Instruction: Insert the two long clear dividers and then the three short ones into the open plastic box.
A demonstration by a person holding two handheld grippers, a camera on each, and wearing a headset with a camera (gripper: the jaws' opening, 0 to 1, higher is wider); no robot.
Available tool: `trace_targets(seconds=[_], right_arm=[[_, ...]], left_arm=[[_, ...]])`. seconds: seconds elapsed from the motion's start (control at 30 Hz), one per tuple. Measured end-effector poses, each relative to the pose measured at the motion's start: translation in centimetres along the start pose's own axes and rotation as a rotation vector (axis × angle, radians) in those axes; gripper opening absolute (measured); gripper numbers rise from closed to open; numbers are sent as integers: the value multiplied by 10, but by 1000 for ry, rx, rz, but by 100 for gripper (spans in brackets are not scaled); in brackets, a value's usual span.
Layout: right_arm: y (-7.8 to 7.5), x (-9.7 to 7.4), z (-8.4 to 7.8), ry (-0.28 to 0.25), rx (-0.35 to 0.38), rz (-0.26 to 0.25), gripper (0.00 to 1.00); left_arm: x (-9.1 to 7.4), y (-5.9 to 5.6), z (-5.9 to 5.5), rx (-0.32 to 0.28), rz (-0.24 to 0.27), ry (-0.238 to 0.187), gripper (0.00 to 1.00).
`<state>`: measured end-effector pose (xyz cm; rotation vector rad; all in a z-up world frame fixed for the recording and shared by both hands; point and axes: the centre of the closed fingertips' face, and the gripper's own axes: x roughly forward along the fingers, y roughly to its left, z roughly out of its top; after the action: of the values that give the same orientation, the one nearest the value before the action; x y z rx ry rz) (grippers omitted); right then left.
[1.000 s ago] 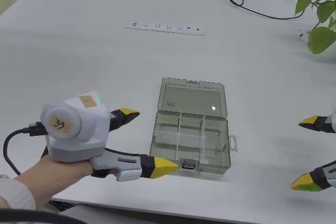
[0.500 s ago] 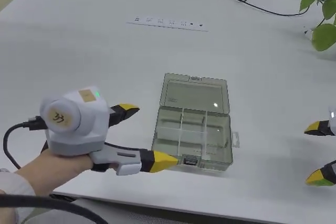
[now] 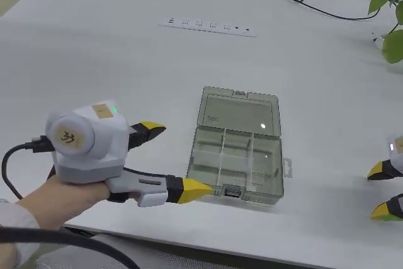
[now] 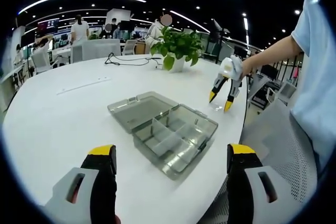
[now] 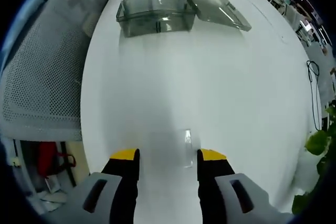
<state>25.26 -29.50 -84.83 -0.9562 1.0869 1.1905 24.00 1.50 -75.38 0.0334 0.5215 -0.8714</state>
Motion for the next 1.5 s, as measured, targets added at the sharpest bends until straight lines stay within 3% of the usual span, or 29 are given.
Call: trace_targets(seconds=[0.2, 0.3, 0.57, 0.83, 1.03, 1.23, 1.33, 1.5], right_arm=[[4, 0, 1, 11, -22, 4, 40], [3, 0, 1, 11, -15, -1, 33], [3, -1, 0, 0, 20, -17, 33], [3, -2, 2, 0, 64, -38, 32], [-5, -9, 25, -83, 68, -95, 32], [-8, -31, 70, -185, 22, -168, 32], [-9, -41, 90, -219, -3, -198, 32], [-10, -55, 121, -261, -73, -248, 32]], left_arm=[[3, -1, 0, -2, -6, -4, 88], [4, -2, 1, 2, -12, -6, 88], [6, -3, 4, 1, -20, -15, 88], [5, -3, 1, -15, -21, -8, 88], [4, 2, -1, -62, -10, -9, 83], [7, 6, 6, -115, -4, -23, 82], [10, 6, 16, -167, -15, -52, 79], [19, 2, 23, -180, -34, -32, 77]])
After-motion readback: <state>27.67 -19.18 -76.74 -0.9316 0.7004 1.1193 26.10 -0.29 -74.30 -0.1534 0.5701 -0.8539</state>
